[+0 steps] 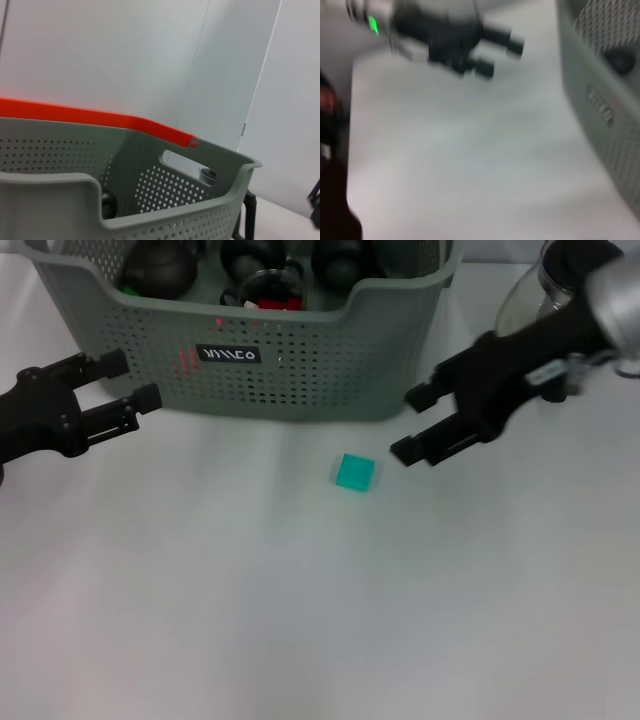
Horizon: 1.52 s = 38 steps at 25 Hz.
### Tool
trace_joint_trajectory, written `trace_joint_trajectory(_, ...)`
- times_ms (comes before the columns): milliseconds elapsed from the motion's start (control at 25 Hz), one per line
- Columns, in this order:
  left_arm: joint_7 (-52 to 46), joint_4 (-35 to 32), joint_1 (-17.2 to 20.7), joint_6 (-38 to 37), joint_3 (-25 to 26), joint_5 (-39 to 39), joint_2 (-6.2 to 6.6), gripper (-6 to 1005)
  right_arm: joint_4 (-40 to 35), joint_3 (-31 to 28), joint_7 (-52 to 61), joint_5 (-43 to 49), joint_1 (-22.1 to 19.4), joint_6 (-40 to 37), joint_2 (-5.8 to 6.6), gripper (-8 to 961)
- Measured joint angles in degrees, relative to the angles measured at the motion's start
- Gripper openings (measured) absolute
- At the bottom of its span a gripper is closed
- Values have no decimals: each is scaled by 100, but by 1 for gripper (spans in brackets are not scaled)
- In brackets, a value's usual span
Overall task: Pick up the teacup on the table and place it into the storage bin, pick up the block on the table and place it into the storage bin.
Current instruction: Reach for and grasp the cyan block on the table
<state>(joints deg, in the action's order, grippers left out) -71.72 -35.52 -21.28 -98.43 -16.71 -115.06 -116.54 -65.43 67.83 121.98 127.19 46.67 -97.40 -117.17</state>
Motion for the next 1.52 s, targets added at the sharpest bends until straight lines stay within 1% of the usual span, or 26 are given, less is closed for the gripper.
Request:
trace_joint_trajectory(40,0,1,-2,-1,5,0,0,728,83,105,96,322,251,7,-68,756)
trace_joint_trajectory(80,0,6,-5,-5,0,1,0,728,186,217,165,632,504,27,-168,755)
trace_joint_trajectory(160,0,12,-4,-4,1,1,-4,728,483,460,233,1088,914,171,-309,755)
trace_joint_trajectory(200,0,15,-4,-5,0,1,-9,728,699,637,276,1208,1119,298,-344,755)
trace_joint_trajectory(320,0,16,2,-10,1,1,-16,728,1429,1234,587,1232,1641,1034,-346,755)
trace_joint_trajectory(400,0,18,14,-7,1,1,-27,728,1963,1516,806,1226,1911,1572,-348,754)
trace_joint_trajectory(520,3,19,20,4,1,1,-40,728,2579,1761,910,1156,2152,2087,-388,754)
trace_joint_trajectory(640,5,19,21,10,1,1,-44,728,3006,2176,1253,899,2229,2729,-411,754)
trace_joint_trajectory(720,4,19,19,28,1,1,-49,728,3114,2397,1353,675,2212,2960,-402,754)
trace_joint_trajectory(880,4,27,1,77,-3,1,-64,728,3114,2884,1128,343,2103,3001,-391,755)
trace_joint_trajectory(1080,3,28,11,75,-11,1,-80,728,3049,3450,991,315,2050,3060,-414,743)
trace_joint_trajectory(1320,2,28,71,42,-1,4,-101,728,2999,3607,1029,342,2013,3351,-402,724)
trace_joint_trajectory(1520,2,35,80,37,1,3,-117,728,3039,3697,1048,349,2013,3493,-415,632)
